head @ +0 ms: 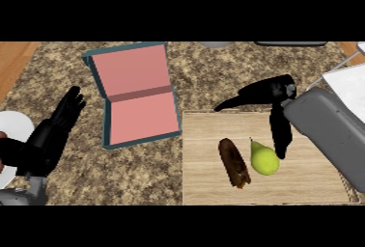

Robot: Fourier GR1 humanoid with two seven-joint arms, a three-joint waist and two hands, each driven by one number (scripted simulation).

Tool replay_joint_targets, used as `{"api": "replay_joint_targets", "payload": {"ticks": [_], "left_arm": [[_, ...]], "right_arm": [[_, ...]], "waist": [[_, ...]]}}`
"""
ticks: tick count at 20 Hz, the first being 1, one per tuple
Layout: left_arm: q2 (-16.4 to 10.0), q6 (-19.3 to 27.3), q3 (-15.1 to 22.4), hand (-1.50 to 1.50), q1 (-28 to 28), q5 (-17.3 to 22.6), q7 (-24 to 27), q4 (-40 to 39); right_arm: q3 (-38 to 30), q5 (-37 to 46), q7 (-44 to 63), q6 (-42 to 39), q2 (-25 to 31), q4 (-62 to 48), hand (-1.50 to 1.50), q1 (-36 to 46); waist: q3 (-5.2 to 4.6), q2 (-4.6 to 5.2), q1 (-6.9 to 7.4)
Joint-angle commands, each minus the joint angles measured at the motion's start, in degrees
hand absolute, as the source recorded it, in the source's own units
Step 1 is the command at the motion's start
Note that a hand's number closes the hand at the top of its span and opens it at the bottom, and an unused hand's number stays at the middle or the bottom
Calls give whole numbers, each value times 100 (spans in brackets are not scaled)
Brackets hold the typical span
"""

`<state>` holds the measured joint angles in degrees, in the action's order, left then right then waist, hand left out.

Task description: Pick the pear from the tray and place it in the tiered shelf

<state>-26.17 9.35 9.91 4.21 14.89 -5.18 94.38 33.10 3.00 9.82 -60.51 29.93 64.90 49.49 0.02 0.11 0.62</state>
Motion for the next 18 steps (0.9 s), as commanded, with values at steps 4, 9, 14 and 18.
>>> {"api": "replay_joint_targets", "payload": {"ticks": [4, 9, 14, 18], "left_arm": [[93, -299, -274, 0, 49, -83, 34, -204], [226, -84, -196, 0, 230, -253, -401, 150], [488, 0, -2, 0, -167, -484, -274, 300], [140, -550, -635, 0, 85, -74, -300, -15]], "right_arm": [[-15, 764, -68, -363, -276, 163, -150, -138], [329, 1146, -191, -529, -478, -182, -150, -111], [589, 1392, -181, -734, -183, 337, -150, -393], [682, 1788, -179, -510, -385, 337, -150, -365]], "waist": [[-3, -8, -26], [0, 1, 7], [-1, -13, -24], [-1, 2, -5]]}}
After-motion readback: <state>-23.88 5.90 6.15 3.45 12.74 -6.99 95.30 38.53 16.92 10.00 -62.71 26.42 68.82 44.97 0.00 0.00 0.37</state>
